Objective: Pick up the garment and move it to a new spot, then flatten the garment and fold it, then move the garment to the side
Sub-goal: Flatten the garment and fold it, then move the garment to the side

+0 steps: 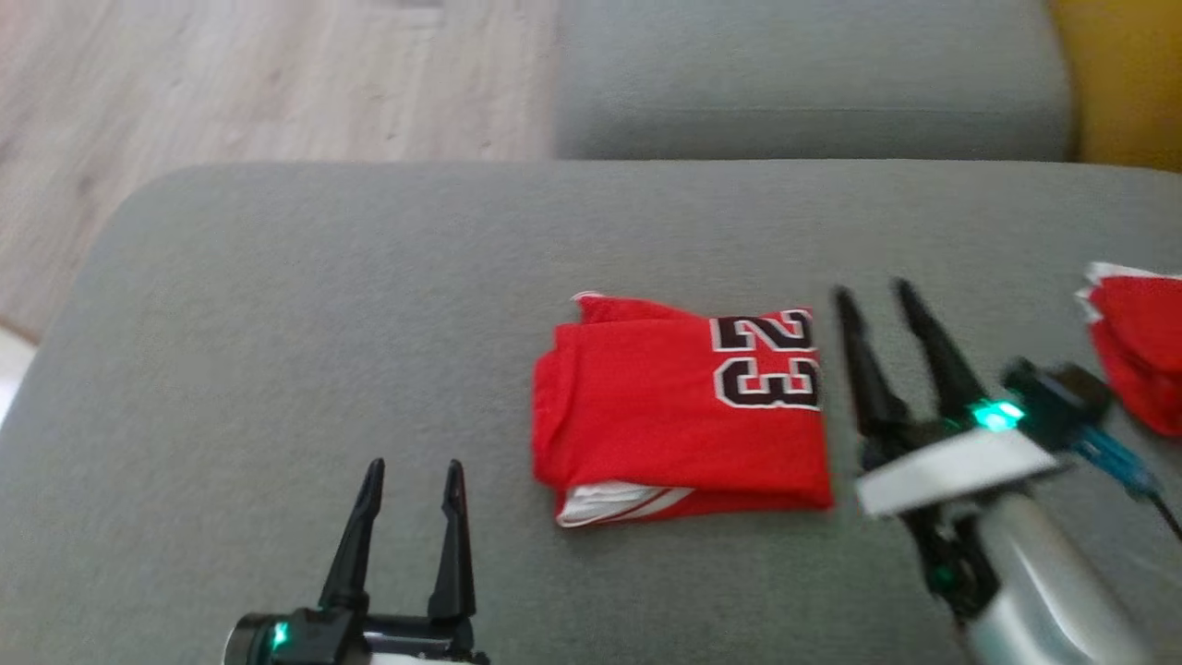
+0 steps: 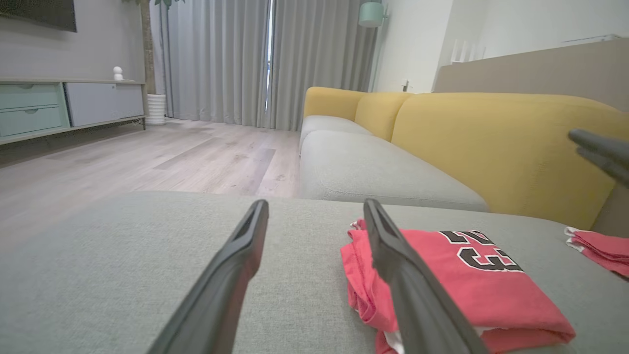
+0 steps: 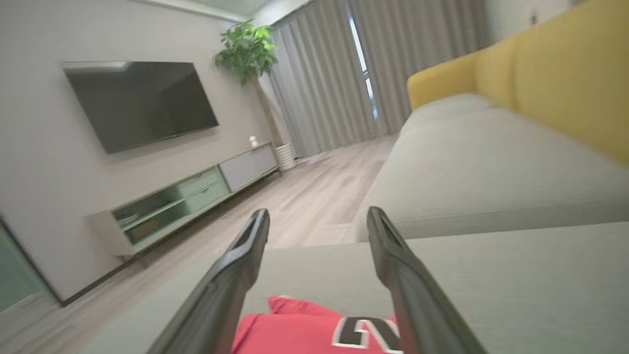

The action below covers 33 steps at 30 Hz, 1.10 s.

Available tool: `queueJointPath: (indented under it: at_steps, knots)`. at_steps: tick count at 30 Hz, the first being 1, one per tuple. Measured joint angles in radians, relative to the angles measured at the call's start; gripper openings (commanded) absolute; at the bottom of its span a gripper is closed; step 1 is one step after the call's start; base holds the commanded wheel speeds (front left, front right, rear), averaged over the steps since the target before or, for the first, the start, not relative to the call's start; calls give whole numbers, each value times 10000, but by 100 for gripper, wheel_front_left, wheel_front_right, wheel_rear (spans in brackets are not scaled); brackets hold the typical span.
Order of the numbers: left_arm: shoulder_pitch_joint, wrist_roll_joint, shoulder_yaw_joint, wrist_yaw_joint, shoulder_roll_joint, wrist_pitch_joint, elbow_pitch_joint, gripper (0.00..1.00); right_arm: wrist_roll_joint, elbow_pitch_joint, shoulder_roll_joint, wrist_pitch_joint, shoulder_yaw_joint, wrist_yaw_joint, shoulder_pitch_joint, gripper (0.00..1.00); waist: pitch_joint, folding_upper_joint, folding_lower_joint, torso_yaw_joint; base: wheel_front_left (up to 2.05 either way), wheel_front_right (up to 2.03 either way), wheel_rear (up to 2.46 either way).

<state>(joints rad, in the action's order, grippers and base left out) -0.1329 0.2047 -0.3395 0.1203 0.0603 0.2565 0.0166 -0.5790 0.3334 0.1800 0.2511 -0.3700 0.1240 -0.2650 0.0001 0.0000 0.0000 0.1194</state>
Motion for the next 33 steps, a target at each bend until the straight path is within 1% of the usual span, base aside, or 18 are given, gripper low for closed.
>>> queueJointPath:
  at_steps: [3,6,9,11,12,15,19,26,33]
  knots:
    - [-29,0,151,44,-4,0,27,100,1012,-694,161,2,1135,0,1143,100,-160,0,0,-434,0,0,0]
    - [-64,15,213,190,-13,0,15,100,2196,-1172,178,0,1814,0,2337,100,-336,0,0,-749,0,0,0]
    - [-374,-125,290,253,-19,0,117,100,2972,-1565,109,0,2088,0,3393,100,-541,0,-1,-937,0,0,0]
    - [-690,-311,412,295,-19,0,236,100,3292,-1751,-46,0,2266,0,3985,100,-662,0,-1,-1028,0,0,0]
    - [-690,-311,412,295,-19,0,236,100,3292,-1751,-46,0,2266,0,3985,100,-662,0,-1,-1028,0,0,0]
    - [-1093,-462,604,307,-17,0,316,100,3609,-1956,-165,0,2370,0,4691,100,-820,0,-1,-1120,0,0,0]
    - [-1379,-462,886,290,-15,0,314,100,3620,-2201,-316,0,2368,0,5175,100,-990,0,-2,-1214,0,0,0]
    - [-1627,-462,1076,21,-17,0,336,100,3684,-2247,-360,0,2222,0,5249,100,-1115,0,-1,-1246,0,0,0]
    - [-1637,-462,1081,-71,-17,0,378,100,3680,-2243,-362,0,2224,0,5250,100,-1164,0,0,-1172,0,0,0]
